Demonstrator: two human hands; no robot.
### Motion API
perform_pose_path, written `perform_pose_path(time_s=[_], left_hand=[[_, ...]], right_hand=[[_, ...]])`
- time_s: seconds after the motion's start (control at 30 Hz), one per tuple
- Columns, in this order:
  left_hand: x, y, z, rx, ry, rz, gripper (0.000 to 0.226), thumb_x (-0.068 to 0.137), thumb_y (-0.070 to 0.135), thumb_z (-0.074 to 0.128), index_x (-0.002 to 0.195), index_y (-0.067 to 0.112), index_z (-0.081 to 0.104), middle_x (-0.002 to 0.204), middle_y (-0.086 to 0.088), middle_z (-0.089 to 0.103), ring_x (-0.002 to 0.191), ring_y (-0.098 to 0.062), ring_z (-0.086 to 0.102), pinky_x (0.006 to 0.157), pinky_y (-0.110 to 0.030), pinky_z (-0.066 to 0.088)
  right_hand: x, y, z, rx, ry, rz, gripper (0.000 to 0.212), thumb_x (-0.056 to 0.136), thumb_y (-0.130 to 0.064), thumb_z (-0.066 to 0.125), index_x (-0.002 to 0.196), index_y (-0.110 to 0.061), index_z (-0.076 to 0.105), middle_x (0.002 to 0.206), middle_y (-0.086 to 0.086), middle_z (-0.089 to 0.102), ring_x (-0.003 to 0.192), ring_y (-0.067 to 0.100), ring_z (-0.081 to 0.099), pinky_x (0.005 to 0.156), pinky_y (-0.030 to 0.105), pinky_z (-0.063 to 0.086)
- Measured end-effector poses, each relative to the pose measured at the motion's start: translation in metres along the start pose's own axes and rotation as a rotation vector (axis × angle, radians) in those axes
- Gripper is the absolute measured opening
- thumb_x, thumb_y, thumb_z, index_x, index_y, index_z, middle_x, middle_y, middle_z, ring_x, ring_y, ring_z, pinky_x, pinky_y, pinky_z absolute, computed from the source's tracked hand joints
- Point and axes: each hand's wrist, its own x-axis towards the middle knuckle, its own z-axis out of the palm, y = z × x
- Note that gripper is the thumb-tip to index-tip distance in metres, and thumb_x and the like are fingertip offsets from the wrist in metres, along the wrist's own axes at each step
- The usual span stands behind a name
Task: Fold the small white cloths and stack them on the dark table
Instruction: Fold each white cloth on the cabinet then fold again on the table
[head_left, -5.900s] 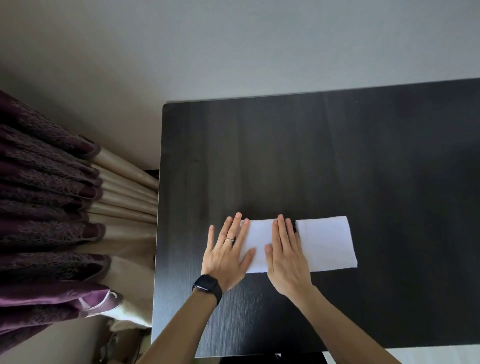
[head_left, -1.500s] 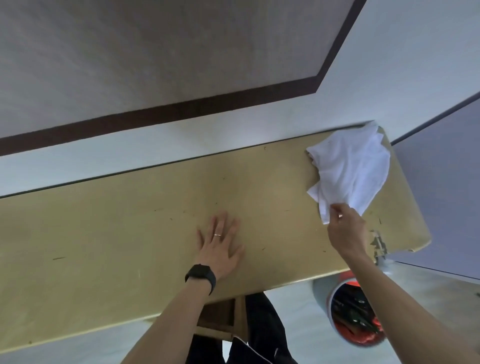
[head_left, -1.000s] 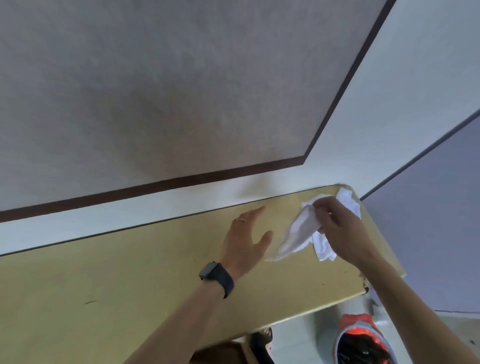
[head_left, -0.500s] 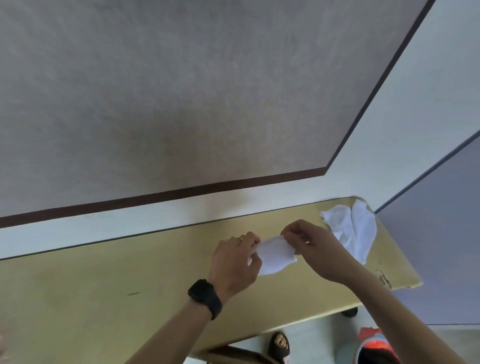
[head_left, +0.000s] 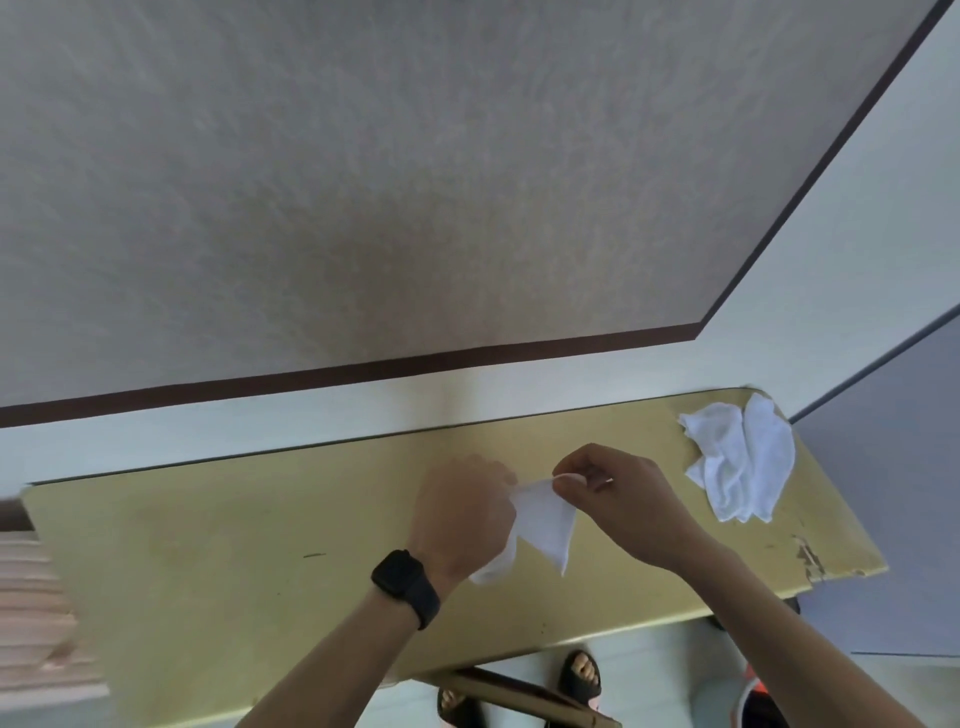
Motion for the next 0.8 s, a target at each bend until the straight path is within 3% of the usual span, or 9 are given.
perform_pose_path(time_s=[0.1,0.23,0.47,0.6,0.7,0.8], left_hand=[[0.0,0.004,-0.006,-0.174,-0.083,-0.016,0.02,0.094,0.042,0.053,0.106,0.032,0.064,0.093,0.017,0.068,0.084,-0.006,0.06,0.084,-0.027,0.047],[0.004,0.012,-0.004,-0.228,-0.137,0.01,0.036,0.095,0.059,0.047,0.103,0.03,0.068,0.091,0.015,0.07,0.081,-0.005,0.062,0.075,-0.025,0.05],[-0.01,-0.009,0.015,-0.016,-0.011,0.098,0.019,0.091,0.024,0.056,0.099,0.022,0.073,0.082,0.008,0.072,0.077,-0.015,0.063,0.083,-0.033,0.047],[-0.022,-0.031,0.015,0.026,-0.031,0.053,0.018,0.088,0.023,0.059,0.096,0.021,0.074,0.075,0.006,0.071,0.074,-0.018,0.064,0.08,-0.036,0.051],[-0.033,-0.052,0.007,0.123,-0.107,0.031,0.026,0.09,0.03,0.049,0.093,0.022,0.075,0.068,0.005,0.069,0.069,-0.018,0.064,0.078,-0.035,0.052],[-0.042,-0.066,-0.002,0.173,-0.159,-0.03,0.018,0.085,0.026,0.056,0.09,0.022,0.072,0.072,0.005,0.07,0.072,-0.018,0.064,0.082,-0.038,0.051]], right_hand=[[-0.003,-0.003,0.004,-0.021,-0.011,-0.035,0.006,0.092,-0.03,0.065,0.092,-0.032,0.07,0.084,-0.021,0.069,0.083,-0.008,0.061,0.066,0.004,0.043],[-0.003,-0.008,0.01,-0.024,-0.045,-0.064,0.009,0.09,-0.039,0.067,0.087,-0.033,0.072,0.082,-0.023,0.07,0.082,-0.007,0.063,0.068,0.005,0.043],[-0.003,0.002,-0.001,-0.054,-0.026,-0.053,0.007,0.091,-0.031,0.066,0.089,-0.032,0.072,0.085,-0.021,0.07,0.082,-0.004,0.063,0.07,0.01,0.047],[-0.004,0.014,-0.005,-0.062,0.006,-0.027,0.007,0.091,-0.032,0.067,0.087,-0.037,0.07,0.084,-0.025,0.069,0.083,-0.005,0.062,0.07,0.008,0.046],[-0.007,0.026,-0.005,-0.072,0.018,-0.013,0.006,0.091,-0.031,0.068,0.087,-0.036,0.07,0.084,-0.022,0.069,0.083,-0.005,0.061,0.069,0.005,0.043],[-0.009,0.033,0.002,-0.092,0.01,-0.023,0.008,0.09,-0.029,0.069,0.086,-0.035,0.071,0.085,-0.02,0.069,0.082,-0.003,0.061,0.07,0.008,0.044]])
